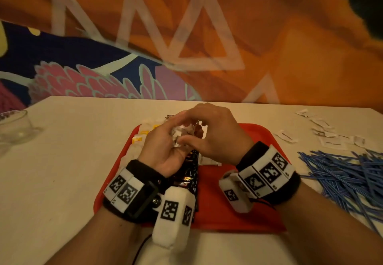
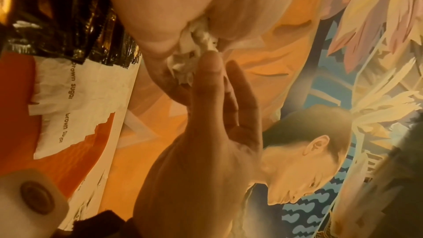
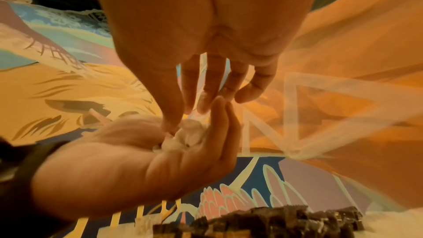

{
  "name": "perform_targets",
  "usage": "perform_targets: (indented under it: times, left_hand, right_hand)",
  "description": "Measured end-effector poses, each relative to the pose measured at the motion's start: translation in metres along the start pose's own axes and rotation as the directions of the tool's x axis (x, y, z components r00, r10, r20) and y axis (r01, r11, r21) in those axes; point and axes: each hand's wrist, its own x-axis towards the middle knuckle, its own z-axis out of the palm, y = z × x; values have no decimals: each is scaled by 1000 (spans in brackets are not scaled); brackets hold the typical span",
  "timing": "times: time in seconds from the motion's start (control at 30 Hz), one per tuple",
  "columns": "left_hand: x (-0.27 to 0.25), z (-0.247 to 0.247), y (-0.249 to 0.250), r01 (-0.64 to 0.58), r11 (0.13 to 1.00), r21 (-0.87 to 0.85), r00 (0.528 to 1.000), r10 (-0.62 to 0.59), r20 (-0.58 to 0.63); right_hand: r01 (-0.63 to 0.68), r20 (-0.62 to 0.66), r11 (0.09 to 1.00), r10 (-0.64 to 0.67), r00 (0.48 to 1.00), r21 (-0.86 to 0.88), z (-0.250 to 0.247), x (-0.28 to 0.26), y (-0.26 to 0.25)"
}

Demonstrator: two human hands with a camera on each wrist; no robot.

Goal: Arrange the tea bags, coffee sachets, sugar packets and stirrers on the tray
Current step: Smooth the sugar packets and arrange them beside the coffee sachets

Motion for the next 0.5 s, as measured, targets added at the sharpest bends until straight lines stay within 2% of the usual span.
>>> perform_targets:
  times: [0.1,0.17,0.3,0.37,0.43,0.5]
  left_hand:
    - [2,-4,-2,2,1000,16,999,-2,32]
    - [3,-6,-1,-12,998,60,999,11,31]
    - [3,-4,0,-31,995,90,999,28,34]
    - [4,-4,0,-30,997,65,999,29,14]
    - [4,-5,-1,-24,997,80,1000,25,-7]
    - [5,-6,-1,-16,992,125,1000,18,-17]
  right_hand:
    - [1,-28,1000,-1,1000,-6,3,-2,1]
    - [-31,-68,998,35,997,50,2,-3,0]
    - [-193,-101,941,228,968,277,-4,0,-1]
    - [-243,-100,911,291,952,333,-9,1,0]
    - [-254,-65,918,286,956,305,-10,0,-2]
    - [-222,-30,960,230,973,173,-6,-4,-3]
